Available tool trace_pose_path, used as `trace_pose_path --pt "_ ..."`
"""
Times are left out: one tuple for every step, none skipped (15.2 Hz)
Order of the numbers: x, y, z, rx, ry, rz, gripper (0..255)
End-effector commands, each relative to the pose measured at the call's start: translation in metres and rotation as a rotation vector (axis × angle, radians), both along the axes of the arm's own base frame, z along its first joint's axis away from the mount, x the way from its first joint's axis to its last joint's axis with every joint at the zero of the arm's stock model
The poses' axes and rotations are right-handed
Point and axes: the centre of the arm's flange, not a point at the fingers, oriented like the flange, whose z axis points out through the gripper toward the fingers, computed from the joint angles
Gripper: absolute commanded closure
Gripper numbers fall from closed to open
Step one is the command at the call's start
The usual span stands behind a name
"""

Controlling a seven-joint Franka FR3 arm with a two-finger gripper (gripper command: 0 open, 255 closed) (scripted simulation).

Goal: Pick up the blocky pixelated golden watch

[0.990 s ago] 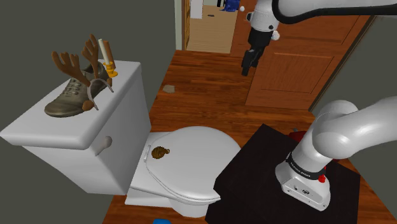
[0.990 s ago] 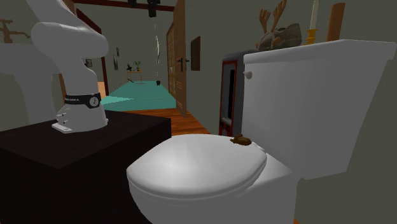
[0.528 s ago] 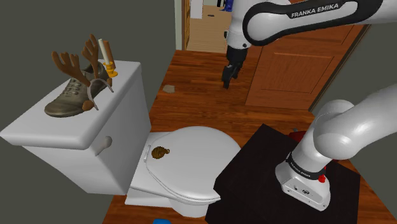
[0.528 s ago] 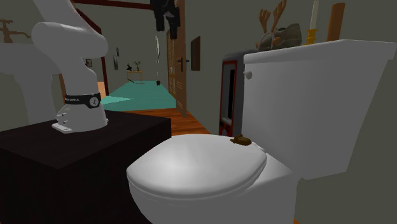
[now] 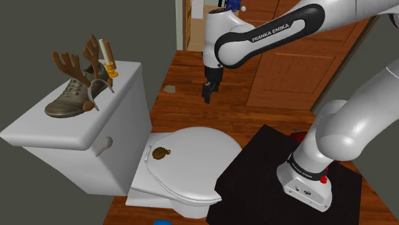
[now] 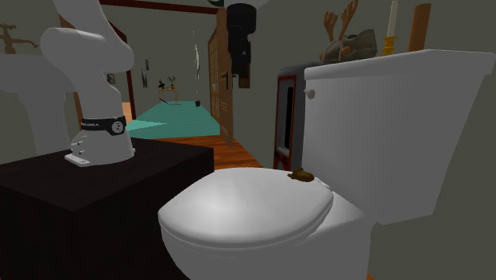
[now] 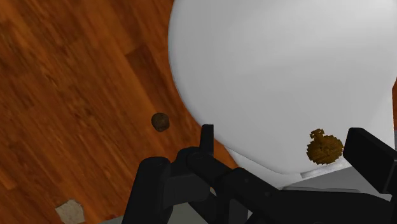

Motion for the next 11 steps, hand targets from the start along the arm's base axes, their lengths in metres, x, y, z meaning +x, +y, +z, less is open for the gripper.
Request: trace_pose_path --pt "0.009 0.013 -0.020 -0.001 0.008 0.019 0" --pt "0.015 0.020 -0.030 -0.002 0.012 0.028 0" --pt "0.022 0.028 -0.039 -0.003 0.016 0.037 0" --pt "0.028 0.035 -0.049 -0.004 0.020 0.047 0" --pt "0.034 0.042 -0.058 -0.005 0.024 0.056 0" --pt "0.040 0.050 -0.068 -0.006 0.028 0.065 0" --pt "0.045 0.057 -0.077 -0.006 0.032 0.075 0" --pt "0.051 0.065 -0.087 -0.007 0.036 0.084 0" --pt "0.057 0.073 -0.097 -0.008 0.040 0.093 0" --pt "0.062 0.080 -0.107 -0.009 0.044 0.102 0" --pt "0.068 0.088 -0.116 -0.010 0.048 0.112 0"
